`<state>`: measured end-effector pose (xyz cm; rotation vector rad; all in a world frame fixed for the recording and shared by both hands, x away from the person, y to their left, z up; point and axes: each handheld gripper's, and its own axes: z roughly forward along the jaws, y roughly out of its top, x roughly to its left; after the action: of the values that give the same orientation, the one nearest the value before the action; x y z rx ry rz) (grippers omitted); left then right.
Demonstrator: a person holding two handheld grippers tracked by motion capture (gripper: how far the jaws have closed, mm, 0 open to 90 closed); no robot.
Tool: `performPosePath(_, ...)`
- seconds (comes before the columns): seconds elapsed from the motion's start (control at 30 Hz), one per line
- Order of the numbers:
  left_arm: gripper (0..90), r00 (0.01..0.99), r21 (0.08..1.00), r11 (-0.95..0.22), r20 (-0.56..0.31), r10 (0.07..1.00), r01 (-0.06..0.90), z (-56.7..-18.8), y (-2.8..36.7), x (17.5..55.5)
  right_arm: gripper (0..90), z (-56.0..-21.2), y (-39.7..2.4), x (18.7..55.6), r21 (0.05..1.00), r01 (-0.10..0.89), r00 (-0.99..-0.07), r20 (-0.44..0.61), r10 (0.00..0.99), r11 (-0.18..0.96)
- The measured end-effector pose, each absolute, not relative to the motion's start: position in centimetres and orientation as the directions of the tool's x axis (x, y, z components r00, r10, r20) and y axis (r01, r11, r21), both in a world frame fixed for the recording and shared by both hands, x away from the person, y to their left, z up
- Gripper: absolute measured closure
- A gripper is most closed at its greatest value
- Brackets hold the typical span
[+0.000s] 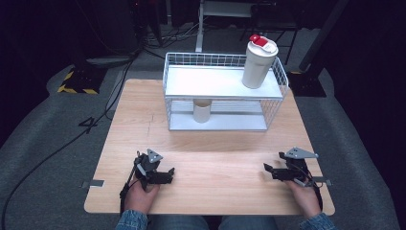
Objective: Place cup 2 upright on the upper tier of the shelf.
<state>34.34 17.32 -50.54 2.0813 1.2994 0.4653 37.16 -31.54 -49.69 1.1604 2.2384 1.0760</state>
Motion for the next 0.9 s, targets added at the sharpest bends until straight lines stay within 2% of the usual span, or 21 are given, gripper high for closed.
performPosePath(0.4, 5.2, 0.445, 0.676, -0.309, -0.031, 0.895, 0.669, -50.5, 17.4, 34.3, 14.3, -50.4, -31.6, 37.7, 0.74, 0.542, -0.56, -0.037, 0.828, 0.4)
performPosePath(0.5, 6.3, 0.447, 0.678, -0.31, -0.03, 0.894, 0.666, -50.5, 17.5, 34.3, 14.0, -50.5, -31.7, 37.8, 0.737, 0.551, -0.561, -0.019, 0.827, 0.391)
performPosePath(0.73, 10.8, 0.463, 0.687, -0.319, -0.029, 0.886, 0.653, -50.5, 18.1, 34.4, 5.5, -50.5, -31.7, 37.9, 0.721, 0.593, -0.511, -0.01, 0.86, 0.36)
performPosePath(0.8, 14.1, 0.475, 0.692, -0.327, -0.026, 0.879, 0.644, -50.4, 18.5, 34.5, 5.2, -50.5, -31.7, 37.8, 0.719, 0.597, -0.503, -0.01, 0.864, 0.356)
performPosePath(0.9, 14.3, 0.483, 0.689, -0.336, -0.024, 0.875, 0.642, -50.4, 18.9, 34.7, 5.0, -50.5, -31.7, 37.8, 0.719, 0.598, -0.503, -0.009, 0.864, 0.355)
